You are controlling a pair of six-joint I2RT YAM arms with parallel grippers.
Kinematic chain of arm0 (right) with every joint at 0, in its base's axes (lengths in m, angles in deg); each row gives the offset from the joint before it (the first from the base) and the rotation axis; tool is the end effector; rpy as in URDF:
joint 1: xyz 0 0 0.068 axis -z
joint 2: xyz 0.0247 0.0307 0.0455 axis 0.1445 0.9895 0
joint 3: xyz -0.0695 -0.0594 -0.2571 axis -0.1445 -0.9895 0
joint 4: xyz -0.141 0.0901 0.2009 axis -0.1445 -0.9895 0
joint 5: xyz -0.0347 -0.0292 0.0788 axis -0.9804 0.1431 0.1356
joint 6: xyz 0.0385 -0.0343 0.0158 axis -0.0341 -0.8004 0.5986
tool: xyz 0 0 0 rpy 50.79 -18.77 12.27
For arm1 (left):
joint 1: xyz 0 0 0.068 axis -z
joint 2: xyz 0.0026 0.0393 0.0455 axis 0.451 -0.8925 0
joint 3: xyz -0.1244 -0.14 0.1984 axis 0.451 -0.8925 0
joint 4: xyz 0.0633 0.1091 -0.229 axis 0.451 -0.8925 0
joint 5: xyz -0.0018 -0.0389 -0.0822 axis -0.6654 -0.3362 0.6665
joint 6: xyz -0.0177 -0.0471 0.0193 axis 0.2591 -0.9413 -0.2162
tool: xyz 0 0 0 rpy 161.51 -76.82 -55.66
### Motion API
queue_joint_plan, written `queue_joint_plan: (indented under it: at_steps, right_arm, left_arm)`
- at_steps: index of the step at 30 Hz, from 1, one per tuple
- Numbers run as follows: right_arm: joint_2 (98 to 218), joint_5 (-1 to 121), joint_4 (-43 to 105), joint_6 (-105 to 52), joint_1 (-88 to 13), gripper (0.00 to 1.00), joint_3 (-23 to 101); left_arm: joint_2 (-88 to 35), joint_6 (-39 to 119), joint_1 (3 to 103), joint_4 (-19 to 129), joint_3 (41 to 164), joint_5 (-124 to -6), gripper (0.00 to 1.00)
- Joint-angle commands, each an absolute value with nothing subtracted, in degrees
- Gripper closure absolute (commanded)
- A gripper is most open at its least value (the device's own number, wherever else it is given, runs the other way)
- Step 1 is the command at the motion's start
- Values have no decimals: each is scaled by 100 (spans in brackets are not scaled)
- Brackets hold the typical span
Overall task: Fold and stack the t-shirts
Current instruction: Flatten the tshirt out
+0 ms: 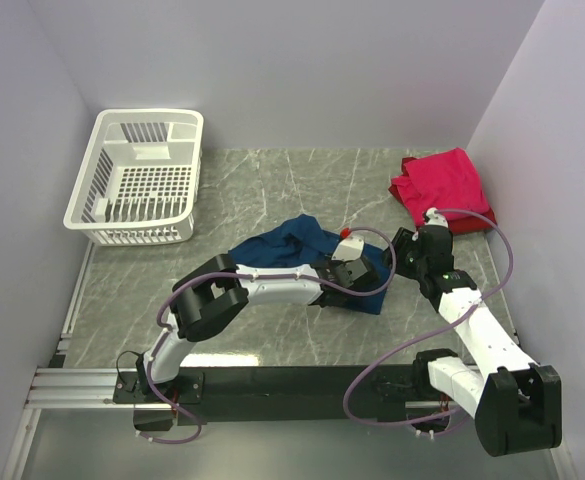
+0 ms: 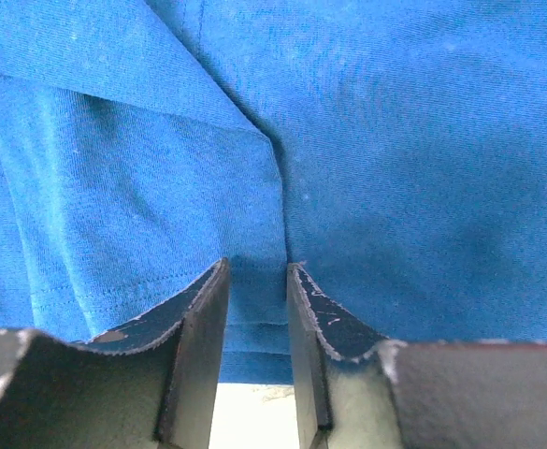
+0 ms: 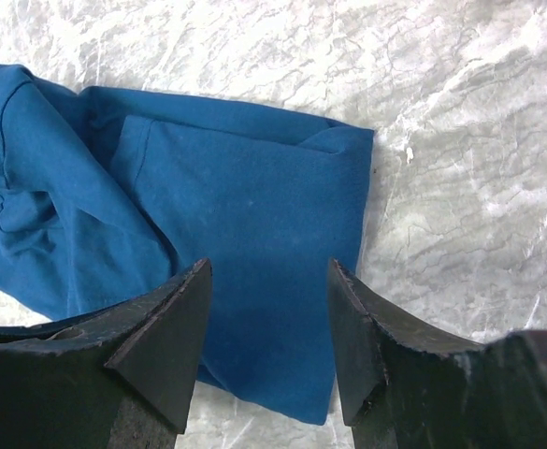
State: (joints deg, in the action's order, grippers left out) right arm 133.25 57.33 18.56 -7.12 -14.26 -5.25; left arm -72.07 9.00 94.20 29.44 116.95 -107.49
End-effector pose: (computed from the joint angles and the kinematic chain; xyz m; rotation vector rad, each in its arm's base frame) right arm 0.2065 0.0243 0.2171 0.3559 2.2279 0.3925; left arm 0.1905 -0.4052 0.1654 0.3039 2.3253 -0.1404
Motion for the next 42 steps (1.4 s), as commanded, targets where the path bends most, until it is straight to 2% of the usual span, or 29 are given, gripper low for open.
queue_joint_plan:
  at_steps: [1,14,15,16,17,22,26,35,42]
  right_arm:
    - [13282,5776,2123,-777,-1393,41,-595]
    - [13343,5811,2158,-785,-1393,41,-604]
    - [13352,5811,2149,-785,-1393,41,-604]
    - [13343,5819,2149,-785,-1393,41,-595]
    - [13343,5820,2149,-785,-1384,41,-604]
    - [13361,5715,2097,-820,-1411,41,-560]
    - [13299,5022,1789,-882,-1840,43,-359]
    - [13553,5195,2201,-478,-2833,44,-209]
    - [14589,5090,2544,-223,-3905,44,318]
  left_arm:
    - [-7011,717,9404,3041,11692,-10794,64]
    - [-7037,866,9422,3207,11569,-10557,78]
    - [-7020,883,9422,3207,11569,-10592,91]
    - [-6985,875,9413,3181,11586,-10627,98]
    - [-6958,875,9413,3164,11595,-10662,99]
    - [-6739,971,9387,2900,11849,-11030,99]
    - [-6126,1085,9115,2777,11798,-11085,100]
    - [-4262,1226,7542,3076,10585,-10838,100]
    - [-3812,1340,6663,3058,10102,-10654,99]
